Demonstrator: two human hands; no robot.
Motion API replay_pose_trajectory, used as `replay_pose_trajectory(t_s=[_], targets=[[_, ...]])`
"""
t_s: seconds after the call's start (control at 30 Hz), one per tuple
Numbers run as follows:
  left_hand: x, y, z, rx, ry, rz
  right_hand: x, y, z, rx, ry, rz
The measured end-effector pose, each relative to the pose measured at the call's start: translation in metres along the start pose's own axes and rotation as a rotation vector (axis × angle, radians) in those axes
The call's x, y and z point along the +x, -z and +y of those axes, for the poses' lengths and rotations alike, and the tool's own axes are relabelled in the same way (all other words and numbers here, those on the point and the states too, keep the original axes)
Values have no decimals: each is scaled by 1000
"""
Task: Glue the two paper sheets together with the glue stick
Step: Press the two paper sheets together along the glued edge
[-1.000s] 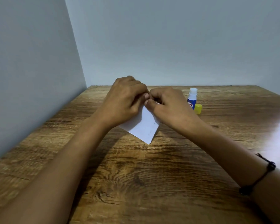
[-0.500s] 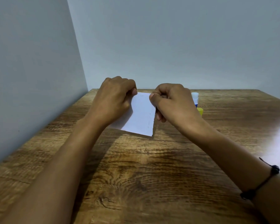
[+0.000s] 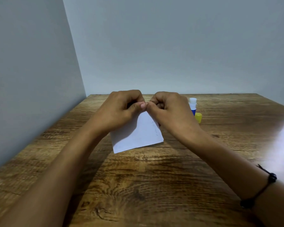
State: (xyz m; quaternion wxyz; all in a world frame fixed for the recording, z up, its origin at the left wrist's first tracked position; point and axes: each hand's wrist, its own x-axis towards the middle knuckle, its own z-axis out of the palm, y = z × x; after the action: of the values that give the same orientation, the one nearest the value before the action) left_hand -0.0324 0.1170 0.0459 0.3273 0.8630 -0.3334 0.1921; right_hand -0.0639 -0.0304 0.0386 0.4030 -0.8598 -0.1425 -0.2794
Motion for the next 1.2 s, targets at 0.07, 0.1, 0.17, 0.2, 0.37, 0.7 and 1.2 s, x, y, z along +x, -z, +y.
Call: replay_pose_trajectory(t_s=[0.07,0.1,0.17,0.2,0.37,0.7,1.2], targets=[[-1,0,0,-29,23,14,1,0,1,49,-9,-2],[-1,0,1,-53,35,33,2,0,1,85,-22,-6],[0,-1,2,-108,67,90,4,-1,1,158,-52,-12],[0,-2,3,-121,82,120,4,-2,2,185,-69,-13],[1,-9,4,-107,124,204,3,-3,2,236,-128,-19],[9,0,-13,-187,331,504,-1,-4,1,211,-128,-34],[1,-1,0,398,-282,142,-1,-1,1,-108,88,-30]])
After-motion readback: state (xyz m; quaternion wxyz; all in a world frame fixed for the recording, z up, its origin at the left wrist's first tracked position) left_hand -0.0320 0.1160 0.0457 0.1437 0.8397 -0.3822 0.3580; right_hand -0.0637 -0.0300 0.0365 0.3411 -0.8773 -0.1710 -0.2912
